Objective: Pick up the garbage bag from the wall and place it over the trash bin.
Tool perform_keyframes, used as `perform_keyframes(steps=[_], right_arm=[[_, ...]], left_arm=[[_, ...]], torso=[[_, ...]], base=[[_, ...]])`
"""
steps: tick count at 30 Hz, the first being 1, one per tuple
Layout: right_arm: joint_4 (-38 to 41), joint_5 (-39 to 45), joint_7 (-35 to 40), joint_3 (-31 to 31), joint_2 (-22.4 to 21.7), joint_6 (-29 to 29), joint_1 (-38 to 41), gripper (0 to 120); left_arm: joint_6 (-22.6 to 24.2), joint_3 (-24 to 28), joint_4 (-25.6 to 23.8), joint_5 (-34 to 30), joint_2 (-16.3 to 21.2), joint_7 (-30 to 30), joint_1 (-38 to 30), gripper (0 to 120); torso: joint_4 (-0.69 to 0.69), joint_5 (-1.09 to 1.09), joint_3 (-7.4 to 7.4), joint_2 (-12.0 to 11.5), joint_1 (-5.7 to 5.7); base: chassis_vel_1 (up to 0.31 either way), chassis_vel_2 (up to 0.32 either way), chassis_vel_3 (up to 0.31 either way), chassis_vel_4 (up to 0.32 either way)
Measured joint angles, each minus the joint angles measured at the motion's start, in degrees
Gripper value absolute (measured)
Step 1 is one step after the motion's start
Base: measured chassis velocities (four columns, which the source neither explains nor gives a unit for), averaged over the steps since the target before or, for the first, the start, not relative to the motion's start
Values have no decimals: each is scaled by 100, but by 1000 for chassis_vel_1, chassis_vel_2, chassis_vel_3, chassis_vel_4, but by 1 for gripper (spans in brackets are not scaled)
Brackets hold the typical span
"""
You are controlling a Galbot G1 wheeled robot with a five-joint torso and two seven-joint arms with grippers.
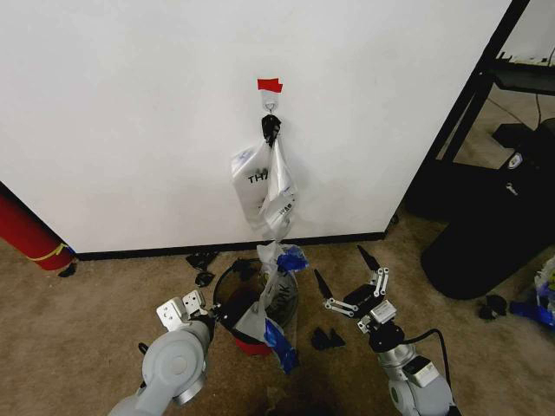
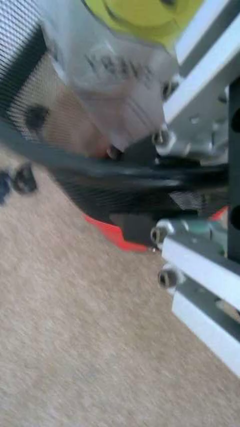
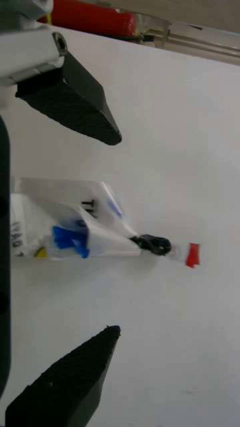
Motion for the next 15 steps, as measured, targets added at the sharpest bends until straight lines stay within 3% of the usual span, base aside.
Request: perform_keyframes(steps=[9,13,15], right_arm=[[-23,-29,-44,-21,62,12,-7,100],[-23,-33,-61,-24,71,16,-24,100],[-29,-34,-56,-22,80,30,-20,100]], left_arm=[[-34,-112,-401,415,138,159,100,53],[-137,-185,-646,1071,264,357,198,70],[-280,-213,-839,1765,422,637,307,79]], torso=[[4,1,0,0,0],[4,2,-1,0,0],[4,2,-1,0,0]], base=[[0,0,0,0],[0,0,0,0],[0,0,0,0]])
